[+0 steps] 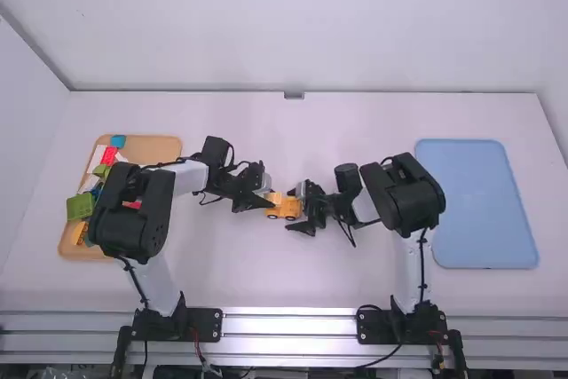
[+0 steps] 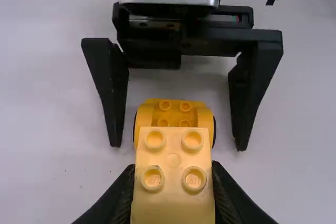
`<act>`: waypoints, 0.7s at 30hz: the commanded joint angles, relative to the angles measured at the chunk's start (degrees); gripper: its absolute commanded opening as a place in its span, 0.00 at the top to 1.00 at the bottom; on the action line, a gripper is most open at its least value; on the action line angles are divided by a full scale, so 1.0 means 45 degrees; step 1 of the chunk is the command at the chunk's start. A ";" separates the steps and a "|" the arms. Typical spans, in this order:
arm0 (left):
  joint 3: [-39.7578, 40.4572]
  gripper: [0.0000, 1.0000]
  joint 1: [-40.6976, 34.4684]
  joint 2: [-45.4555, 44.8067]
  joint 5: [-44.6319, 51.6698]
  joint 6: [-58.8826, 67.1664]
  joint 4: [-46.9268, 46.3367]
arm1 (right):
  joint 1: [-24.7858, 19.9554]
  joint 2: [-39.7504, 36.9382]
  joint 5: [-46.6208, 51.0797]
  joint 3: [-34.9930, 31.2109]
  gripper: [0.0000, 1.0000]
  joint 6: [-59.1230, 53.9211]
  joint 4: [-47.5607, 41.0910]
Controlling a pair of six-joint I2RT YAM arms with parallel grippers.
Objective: Assemble lego blocks to make yellow taxi
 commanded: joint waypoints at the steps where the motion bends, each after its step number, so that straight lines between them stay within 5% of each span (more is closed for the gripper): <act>1: -0.0112 0.98 -0.0092 -0.0146 0.0175 -0.0092 -0.0058 | -0.0015 0.0165 -0.0651 0.0107 0.01 -0.0019 0.0121; 21: -0.0743 0.98 -0.0359 -0.0146 0.0136 -0.1316 0.1433 | 0.0019 0.0175 0.0447 0.0869 0.02 -0.0646 -0.0024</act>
